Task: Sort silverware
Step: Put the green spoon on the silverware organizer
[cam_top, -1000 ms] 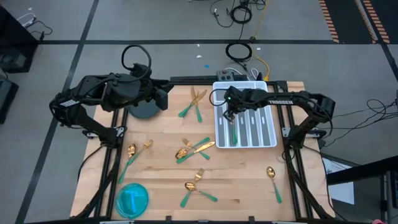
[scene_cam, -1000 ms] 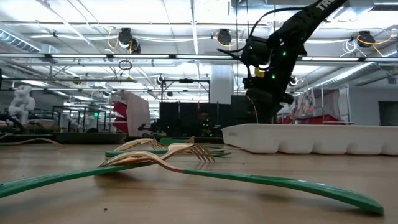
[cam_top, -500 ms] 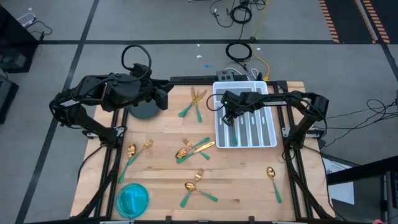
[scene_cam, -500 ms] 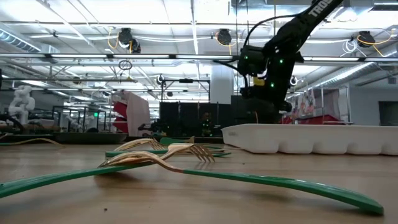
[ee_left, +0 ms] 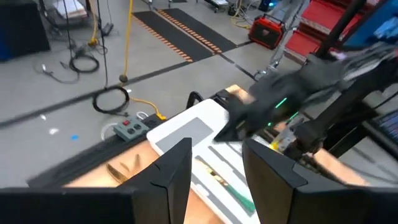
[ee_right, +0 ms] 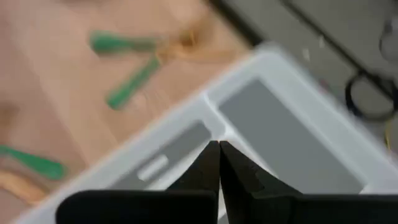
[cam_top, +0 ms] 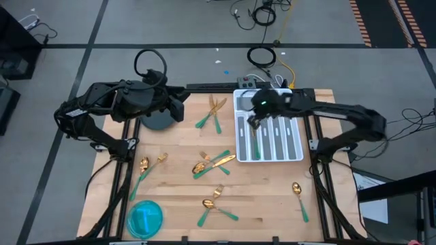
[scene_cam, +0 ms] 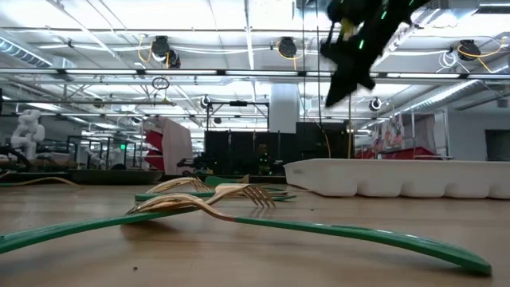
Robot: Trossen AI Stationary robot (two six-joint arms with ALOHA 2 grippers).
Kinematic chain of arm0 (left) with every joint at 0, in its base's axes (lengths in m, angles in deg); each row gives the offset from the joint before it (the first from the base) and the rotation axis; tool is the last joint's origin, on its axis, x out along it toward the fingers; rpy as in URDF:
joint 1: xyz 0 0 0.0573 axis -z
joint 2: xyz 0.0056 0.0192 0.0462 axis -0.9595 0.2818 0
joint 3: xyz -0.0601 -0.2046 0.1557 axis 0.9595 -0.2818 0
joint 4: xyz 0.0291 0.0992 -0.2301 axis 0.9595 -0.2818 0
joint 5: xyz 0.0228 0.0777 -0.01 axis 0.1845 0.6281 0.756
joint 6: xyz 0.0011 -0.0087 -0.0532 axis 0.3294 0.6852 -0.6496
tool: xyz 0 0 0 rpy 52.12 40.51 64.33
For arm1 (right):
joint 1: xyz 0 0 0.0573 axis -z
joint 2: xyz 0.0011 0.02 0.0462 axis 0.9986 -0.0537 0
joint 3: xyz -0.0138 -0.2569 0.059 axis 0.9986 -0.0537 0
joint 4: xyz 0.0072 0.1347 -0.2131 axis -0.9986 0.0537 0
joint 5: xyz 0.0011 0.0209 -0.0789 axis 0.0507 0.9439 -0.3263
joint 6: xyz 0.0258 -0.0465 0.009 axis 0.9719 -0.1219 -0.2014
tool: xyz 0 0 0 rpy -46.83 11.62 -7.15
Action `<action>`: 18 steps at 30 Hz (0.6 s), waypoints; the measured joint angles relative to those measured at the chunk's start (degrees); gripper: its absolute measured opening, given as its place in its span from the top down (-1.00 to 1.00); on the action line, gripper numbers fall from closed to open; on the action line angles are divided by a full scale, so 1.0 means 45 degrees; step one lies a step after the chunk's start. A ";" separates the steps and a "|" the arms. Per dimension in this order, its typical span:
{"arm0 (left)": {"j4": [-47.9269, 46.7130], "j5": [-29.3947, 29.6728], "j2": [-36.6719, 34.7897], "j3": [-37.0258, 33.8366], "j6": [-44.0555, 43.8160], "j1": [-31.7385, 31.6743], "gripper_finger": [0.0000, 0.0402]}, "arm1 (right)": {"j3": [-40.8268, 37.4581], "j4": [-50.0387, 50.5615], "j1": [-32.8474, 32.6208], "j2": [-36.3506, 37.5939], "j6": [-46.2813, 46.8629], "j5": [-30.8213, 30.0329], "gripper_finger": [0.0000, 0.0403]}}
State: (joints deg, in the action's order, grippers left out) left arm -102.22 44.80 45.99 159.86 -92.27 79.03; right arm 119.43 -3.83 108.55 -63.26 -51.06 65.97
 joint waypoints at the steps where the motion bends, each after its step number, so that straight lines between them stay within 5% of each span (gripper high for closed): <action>1: 0.0005 0.0000 -0.0035 0.0000 0.0040 -0.0055 0.26 | 0.0200 0.0231 0.0000 0.0566 -0.0318 0.0212 1.00; 10: -0.1771 -0.0289 -0.1164 -0.0005 0.1028 -0.0149 0.26 | 0.0752 0.5380 -0.0558 0.3893 -0.0579 0.3290 0.71; 14: -0.5978 -0.0489 -0.1823 -0.0032 -0.1311 -0.0028 0.26 | 0.0304 0.8220 -0.2267 0.4487 0.1454 0.4896 0.45; 18: -0.4512 -0.1582 -0.2825 -0.1732 -0.2427 0.0830 0.26 | -0.0616 0.8862 -0.4751 0.5094 0.4565 0.5276 0.29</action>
State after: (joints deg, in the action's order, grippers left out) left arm -122.52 37.68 33.28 152.06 -103.19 82.77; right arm 116.66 36.05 87.17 -40.34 -30.52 89.72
